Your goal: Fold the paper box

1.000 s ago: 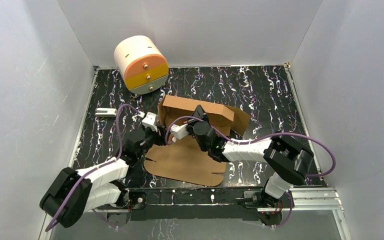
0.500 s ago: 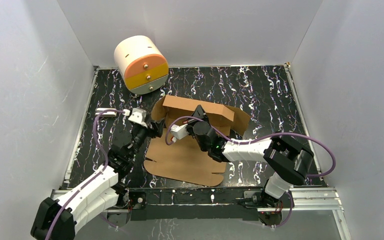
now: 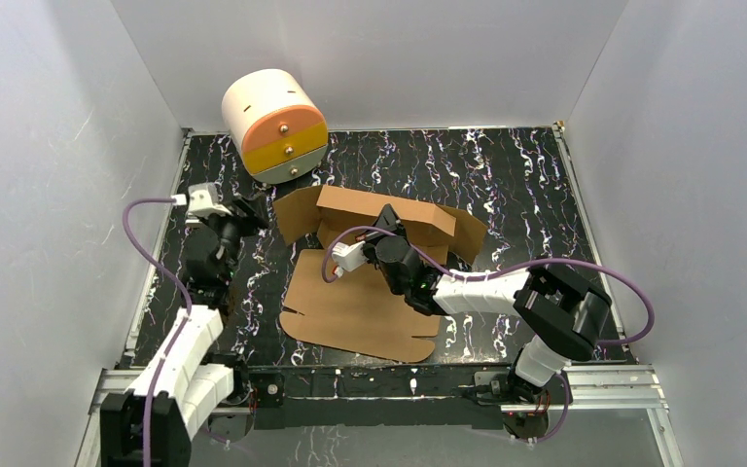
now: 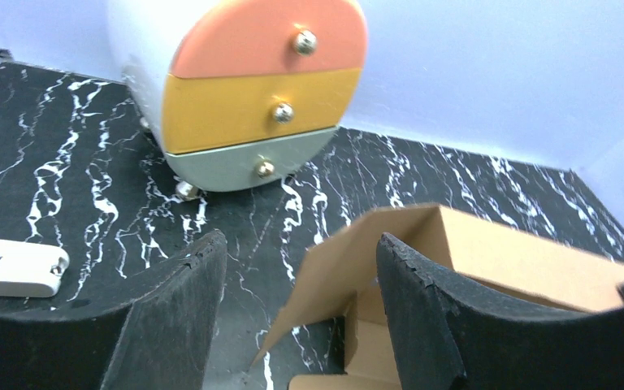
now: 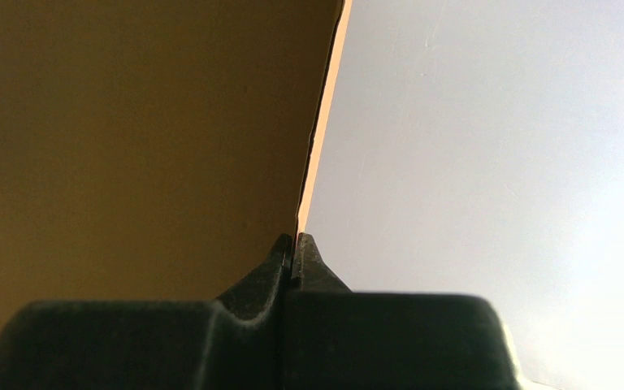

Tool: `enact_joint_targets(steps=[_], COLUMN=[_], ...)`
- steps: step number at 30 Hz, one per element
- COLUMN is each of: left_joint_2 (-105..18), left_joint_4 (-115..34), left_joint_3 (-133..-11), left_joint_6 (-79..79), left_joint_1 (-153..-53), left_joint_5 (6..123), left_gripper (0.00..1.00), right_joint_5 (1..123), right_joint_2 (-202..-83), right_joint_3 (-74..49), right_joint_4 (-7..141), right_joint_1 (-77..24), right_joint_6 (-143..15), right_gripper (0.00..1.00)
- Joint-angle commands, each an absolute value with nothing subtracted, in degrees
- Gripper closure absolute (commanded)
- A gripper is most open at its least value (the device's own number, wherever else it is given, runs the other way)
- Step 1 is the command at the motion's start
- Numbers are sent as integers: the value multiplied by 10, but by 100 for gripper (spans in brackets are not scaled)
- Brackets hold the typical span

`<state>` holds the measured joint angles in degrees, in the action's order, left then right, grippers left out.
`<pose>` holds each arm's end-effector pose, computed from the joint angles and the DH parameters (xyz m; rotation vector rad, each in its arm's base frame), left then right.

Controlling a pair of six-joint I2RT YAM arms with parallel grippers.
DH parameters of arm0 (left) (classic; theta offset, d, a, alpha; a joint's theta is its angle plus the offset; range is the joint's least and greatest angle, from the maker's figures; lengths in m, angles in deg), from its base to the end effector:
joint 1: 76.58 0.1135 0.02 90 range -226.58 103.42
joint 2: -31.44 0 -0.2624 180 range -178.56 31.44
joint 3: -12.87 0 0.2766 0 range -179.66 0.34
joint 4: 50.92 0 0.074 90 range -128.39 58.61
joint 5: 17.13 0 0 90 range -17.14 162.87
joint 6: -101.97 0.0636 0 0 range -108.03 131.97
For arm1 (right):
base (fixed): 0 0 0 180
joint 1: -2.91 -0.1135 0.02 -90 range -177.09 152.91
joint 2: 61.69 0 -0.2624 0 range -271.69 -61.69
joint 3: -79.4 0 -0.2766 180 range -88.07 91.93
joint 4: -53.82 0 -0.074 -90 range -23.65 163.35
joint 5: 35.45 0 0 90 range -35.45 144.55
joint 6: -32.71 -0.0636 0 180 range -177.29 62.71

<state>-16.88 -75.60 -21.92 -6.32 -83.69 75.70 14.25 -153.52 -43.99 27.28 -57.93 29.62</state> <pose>0.2478 -0.0277 0.2714 -0.1762 1.3732 -0.3367 0.2189 0.3078 0.1978 -1.4800 0.9840 -0.9343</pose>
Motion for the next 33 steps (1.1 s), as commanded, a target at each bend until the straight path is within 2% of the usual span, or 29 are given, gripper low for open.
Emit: enact_joint_targets(steps=[1, 6, 15, 33], left_joint_2=[-237, -343, -424, -496], left_joint_4=[-762, -784, -809, -825], left_joint_3=[-275, -311, -329, -300], left_joint_6=[-128, -174, -140, -104], left_joint_1=[-757, -671, -666, -723], left_joint_5=[687, 554, 413, 373], left_gripper=[36, 35, 33, 30], right_joint_5=[168, 171, 172, 171], right_joint_2=[-1530, -1528, -1535, -1543], right_joint_3=[-443, -443, -440, -433], right_joint_4=[325, 328, 327, 331], right_joint_1=[-584, -584, -584, -584], right_joint_6=[274, 270, 266, 265], right_gripper=[100, 100, 100, 100])
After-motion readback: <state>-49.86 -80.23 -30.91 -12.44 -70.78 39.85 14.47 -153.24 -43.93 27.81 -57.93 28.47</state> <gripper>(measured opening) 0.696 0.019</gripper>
